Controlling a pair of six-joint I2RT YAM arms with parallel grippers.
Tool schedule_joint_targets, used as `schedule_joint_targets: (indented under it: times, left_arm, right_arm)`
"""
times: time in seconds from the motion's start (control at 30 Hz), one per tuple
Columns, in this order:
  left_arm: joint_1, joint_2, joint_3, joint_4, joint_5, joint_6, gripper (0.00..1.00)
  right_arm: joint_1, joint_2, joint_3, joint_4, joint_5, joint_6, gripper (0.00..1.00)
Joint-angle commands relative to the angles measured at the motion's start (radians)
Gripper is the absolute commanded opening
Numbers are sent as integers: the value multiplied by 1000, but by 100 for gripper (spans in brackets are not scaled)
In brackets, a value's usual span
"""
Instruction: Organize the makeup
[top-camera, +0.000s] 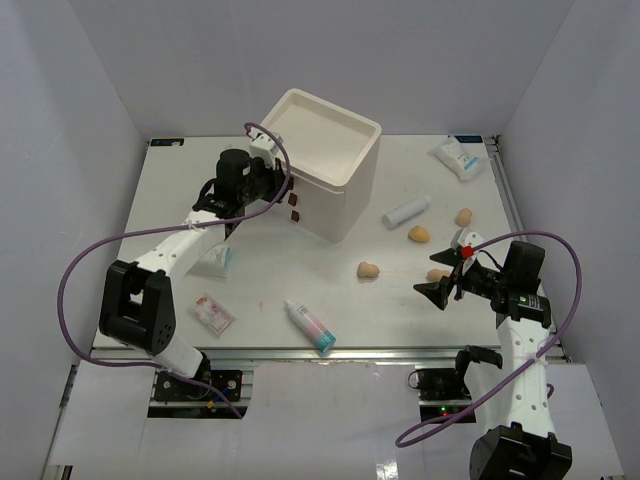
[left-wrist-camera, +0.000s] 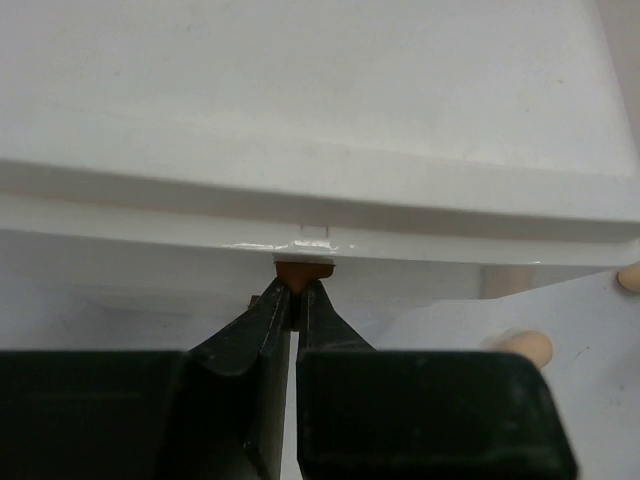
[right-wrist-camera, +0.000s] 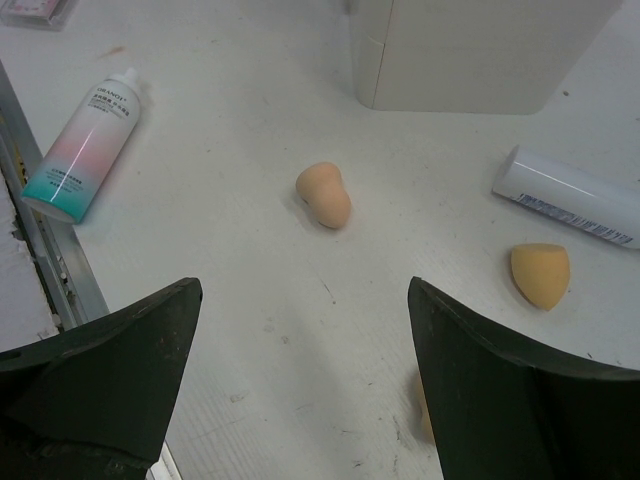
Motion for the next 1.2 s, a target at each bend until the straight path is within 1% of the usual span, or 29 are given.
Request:
schedule_joint_targets:
  times: [0.0, 0.17, 0.27, 0.33, 0.43, 0.47, 0.5, 0.53, 0.6, 0.63, 0.7, 0.77, 0.87, 0.9, 0.97, 1.0, 1.03, 1.1, 1.13, 1.17]
  left_arm:
    - [-3, -160, -89, -45, -60, -16, 0]
    - [-2, -376, -225, -109, -116, -84, 0]
    - [-1, -489, -299, -159, -104, -135, 0]
    - [-1, -543, -352, -182, -99, -156, 0]
    - [-1, -603, -392, -179, -98, -169, 1]
    - [-1, -608, -396, -179, -98, -168, 7]
    - [-1, -605, -396, -180, -96, -165, 18]
    - [0, -599, -395, -182, -92, -162, 33]
    - [-1, -585, -384, -184, -82, -164, 52]
    - [0, -580, -383, -184, -79, -165, 60]
    - [-1, -579, -380, -187, -79, -165, 70]
    - [-1, -587, -377, -192, -82, -165, 76]
    - [-1, -637, -377, -206, -87, -164, 81]
    - [0, -661, -377, -217, -90, -161, 83]
    - [-1, -704, -376, -243, -90, -159, 94]
    - [-1, -712, -378, -254, -86, -157, 96]
    - [-1, -745, -383, -269, -83, -151, 98]
    - [-1, -827, -395, -288, -83, -148, 98]
    - [-1, -836, -406, -289, -81, -148, 98]
    - [-1, -890, -423, -296, -85, -148, 98]
  right_arm:
    - [-3, -1, 26, 3, -20, -7, 90]
    - [-4, -1, 25, 3, -21, -10, 90]
    - [-5, -2, 24, 1, -21, -19, 90]
    - [-5, -3, 23, -6, -21, -36, 90]
    - [-4, -4, 21, -16, -22, -65, 90]
    - [-3, -2, 20, -22, -24, -81, 90]
    - [-3, 1, 19, -29, -28, -99, 90]
    - [-3, 4, 20, -36, -33, -116, 90]
    - [7, 14, 28, -59, -43, -161, 90]
    - [12, 22, 36, -77, -46, -197, 90]
    - [56, 41, 51, -109, -34, -273, 90]
    - [109, 75, 65, -130, 6, -347, 90]
    - [215, 134, 77, -122, 86, -429, 92]
    - [279, 168, 80, -99, 131, -438, 94]
    - [384, 235, 99, -59, 215, -436, 99]
    - [427, 268, 101, -40, 250, -429, 99]
    - [485, 314, 113, -8, 292, -414, 96]
    - [573, 382, 135, 53, 346, -378, 92]
    - [579, 418, 138, 89, 375, -356, 92]
    - [613, 476, 151, 163, 432, -301, 88]
